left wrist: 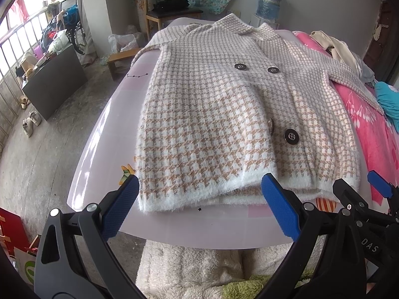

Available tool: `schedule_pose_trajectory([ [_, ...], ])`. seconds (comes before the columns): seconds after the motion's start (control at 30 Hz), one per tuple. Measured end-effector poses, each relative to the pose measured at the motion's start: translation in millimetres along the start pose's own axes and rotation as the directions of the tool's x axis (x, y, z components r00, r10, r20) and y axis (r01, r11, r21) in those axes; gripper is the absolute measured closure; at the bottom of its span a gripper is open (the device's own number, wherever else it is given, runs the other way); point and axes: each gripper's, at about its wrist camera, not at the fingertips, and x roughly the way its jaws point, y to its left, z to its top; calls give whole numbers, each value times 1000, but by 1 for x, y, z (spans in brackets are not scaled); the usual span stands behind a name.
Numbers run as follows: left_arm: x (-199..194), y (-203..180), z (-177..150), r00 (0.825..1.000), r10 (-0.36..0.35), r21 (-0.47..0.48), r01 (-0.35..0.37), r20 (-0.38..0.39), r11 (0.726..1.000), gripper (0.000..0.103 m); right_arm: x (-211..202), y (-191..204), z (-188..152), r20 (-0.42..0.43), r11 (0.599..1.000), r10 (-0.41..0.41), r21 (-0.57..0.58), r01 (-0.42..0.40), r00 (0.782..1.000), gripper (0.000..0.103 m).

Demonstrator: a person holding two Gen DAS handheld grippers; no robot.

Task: Fold large clothes

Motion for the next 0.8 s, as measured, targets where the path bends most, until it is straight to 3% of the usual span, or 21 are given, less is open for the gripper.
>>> schedule_pose_trajectory([
  [0.8, -4, 5, 6, 1000, 3, -14, -3, 9, 1000, 8, 0, 1, 4, 5, 1000, -6, -8, 6, 1000, 6],
])
